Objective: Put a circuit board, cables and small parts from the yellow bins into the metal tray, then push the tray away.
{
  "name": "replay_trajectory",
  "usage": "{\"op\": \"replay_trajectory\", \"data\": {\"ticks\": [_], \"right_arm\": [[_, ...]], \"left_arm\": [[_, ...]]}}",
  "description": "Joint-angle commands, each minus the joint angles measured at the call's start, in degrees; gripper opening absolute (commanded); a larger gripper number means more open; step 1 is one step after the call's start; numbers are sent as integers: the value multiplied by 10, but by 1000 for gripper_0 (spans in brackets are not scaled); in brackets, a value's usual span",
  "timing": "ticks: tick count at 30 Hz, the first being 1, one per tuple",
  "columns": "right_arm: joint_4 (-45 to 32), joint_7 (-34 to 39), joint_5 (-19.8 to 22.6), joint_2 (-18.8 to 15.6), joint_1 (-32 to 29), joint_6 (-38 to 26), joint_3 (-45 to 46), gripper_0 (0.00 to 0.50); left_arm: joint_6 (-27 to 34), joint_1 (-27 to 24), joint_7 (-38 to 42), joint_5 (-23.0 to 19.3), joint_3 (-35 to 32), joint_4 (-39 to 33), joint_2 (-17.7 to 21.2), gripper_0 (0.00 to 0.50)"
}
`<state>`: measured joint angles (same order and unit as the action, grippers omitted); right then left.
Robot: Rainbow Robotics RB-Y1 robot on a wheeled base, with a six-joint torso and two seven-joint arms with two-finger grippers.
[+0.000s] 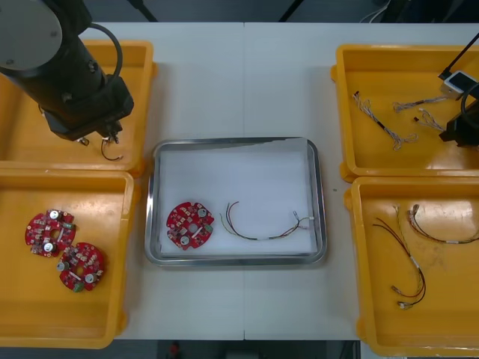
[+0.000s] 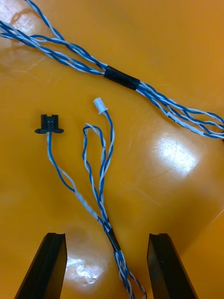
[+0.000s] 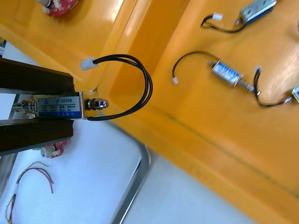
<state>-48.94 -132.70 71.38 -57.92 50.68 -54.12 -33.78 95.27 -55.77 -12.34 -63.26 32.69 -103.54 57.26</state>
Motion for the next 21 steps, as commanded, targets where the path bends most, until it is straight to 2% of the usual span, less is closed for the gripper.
{"op": "replay_trajectory", "data": {"ticks": [1, 8, 13, 21], "right_arm": [[7, -9, 15, -26, 29, 22, -34, 500], [22, -5, 29, -20, 29, 22, -35, 500], [37, -5, 38, -18, 29, 27, -40, 500], [41, 3, 49, -17, 29, 31, -49, 500]], "left_arm": [[5, 7, 9, 37, -3, -40, -43, 0], [6, 30, 12, 70, -3, -53, -95, 0], [14, 43, 13, 110, -2, -53, -138, 0], [20, 49, 16, 176, 48, -47, -182, 0]]}}
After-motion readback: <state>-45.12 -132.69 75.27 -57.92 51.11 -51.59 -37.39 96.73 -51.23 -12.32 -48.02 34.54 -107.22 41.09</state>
